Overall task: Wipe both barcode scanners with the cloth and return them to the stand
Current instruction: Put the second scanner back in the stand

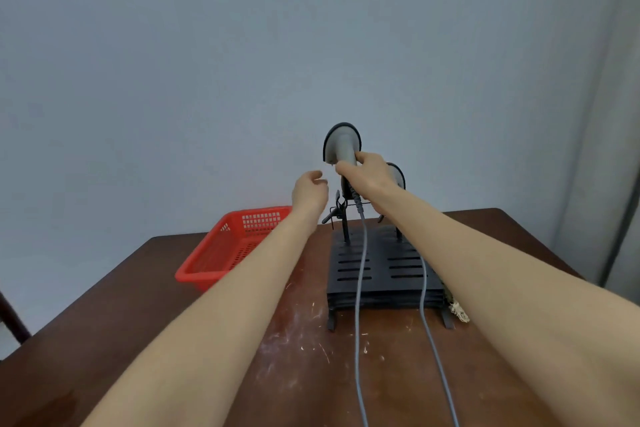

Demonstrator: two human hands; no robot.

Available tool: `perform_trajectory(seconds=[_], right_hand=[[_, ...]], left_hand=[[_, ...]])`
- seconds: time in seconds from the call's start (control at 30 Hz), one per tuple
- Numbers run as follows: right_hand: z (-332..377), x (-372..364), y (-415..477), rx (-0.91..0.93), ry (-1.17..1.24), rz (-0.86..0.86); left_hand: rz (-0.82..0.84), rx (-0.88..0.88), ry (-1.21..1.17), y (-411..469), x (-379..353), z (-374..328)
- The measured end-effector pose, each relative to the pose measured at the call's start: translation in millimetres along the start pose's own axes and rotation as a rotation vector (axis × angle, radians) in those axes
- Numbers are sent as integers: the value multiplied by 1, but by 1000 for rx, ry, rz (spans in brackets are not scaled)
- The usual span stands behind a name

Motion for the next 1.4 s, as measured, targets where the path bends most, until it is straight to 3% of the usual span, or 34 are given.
perform_trajectory(seconds=[0.1, 0.27, 0.43, 0.6, 0.83, 1.07, 1.4], right_hand=[[-12, -7, 6, -17, 7, 18], [-24, -16, 18, -9, -15, 32], [-39, -21, 28, -21, -68, 30], [-46, -30, 30, -19, -62, 46], [-54, -36, 33, -30, -78, 32], [-56, -37, 34, -70, -29, 48], [-54, -43, 27, -46, -176, 88]], left_hand=[[-5, -137, 322, -1, -9, 28], [42, -90, 431, 5, -32, 77], [-25, -135, 512, 16, -42, 91], [-110, -223, 557, 18, -48, 92], [-95, -361, 663, 13, -54, 82], [-63, -307, 662, 14, -58, 85], [-26, -265, 603, 12, -58, 87]])
Point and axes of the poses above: each hand's wrist, its own y-axis towards the middle knuckle, its own x-axis out of the back of the hand, z = x × y, the point moved 10 cm from there along y, towards the middle knuckle, and after that the axes turned 10 degrees about -z, right-handed, at the moved point
